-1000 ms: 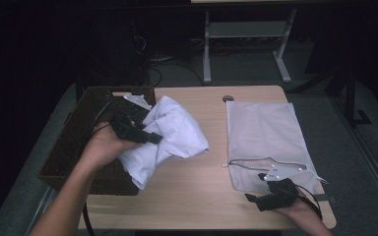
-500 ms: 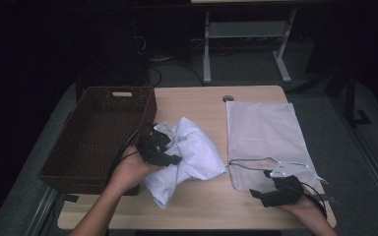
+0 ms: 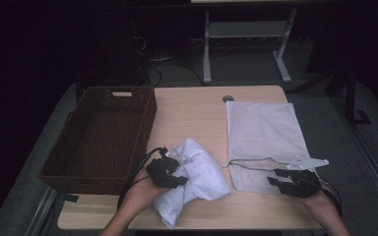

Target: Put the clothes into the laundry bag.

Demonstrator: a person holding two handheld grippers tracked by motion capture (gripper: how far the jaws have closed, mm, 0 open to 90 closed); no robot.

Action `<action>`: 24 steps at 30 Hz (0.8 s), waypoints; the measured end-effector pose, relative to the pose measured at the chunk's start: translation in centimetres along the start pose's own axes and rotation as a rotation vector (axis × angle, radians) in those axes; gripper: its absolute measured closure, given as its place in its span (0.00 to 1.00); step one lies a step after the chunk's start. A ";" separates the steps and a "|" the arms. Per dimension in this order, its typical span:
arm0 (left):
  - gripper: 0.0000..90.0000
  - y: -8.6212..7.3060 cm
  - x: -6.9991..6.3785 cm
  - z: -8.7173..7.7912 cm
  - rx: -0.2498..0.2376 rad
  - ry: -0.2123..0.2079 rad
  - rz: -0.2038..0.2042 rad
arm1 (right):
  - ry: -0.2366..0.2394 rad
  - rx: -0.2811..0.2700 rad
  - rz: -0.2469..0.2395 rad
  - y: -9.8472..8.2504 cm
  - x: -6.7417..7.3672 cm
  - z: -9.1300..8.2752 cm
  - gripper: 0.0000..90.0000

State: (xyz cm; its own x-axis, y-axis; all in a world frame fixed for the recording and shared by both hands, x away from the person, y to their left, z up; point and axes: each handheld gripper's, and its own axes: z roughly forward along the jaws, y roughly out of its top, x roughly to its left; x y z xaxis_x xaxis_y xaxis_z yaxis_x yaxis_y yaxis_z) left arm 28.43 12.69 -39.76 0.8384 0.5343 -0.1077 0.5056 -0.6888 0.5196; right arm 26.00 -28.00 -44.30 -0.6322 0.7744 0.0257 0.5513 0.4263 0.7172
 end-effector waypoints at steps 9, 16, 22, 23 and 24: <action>0.80 -1.7 -0.1 1.4 0.005 -0.001 -0.006 | -0.049 0.062 0.020 -1.1 -2.2 -0.7 1.00; 0.79 -2.2 0.2 2.3 0.012 -0.024 -0.008 | -0.035 0.124 0.022 -1.9 -2.7 -0.3 1.00; 0.79 -2.5 0.3 2.6 0.006 -0.029 -0.009 | -0.026 0.154 -0.016 -1.8 -2.2 0.7 1.00; 0.79 -2.5 0.2 2.6 0.007 -0.029 -0.008 | -0.027 0.153 -0.021 -1.7 -2.0 0.9 1.00; 0.79 -2.5 0.2 2.6 0.007 -0.029 -0.007 | -0.027 0.152 -0.024 -1.6 -1.9 1.0 1.00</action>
State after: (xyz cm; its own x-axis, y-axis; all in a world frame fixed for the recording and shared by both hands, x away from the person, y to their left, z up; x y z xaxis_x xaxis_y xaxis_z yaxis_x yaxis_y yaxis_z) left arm 27.89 13.27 -43.27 0.8403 0.5249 -0.1355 0.5128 -0.6885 0.5129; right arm 26.86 -29.71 -46.15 -0.6326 0.7744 -0.0107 0.6135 0.5095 0.6034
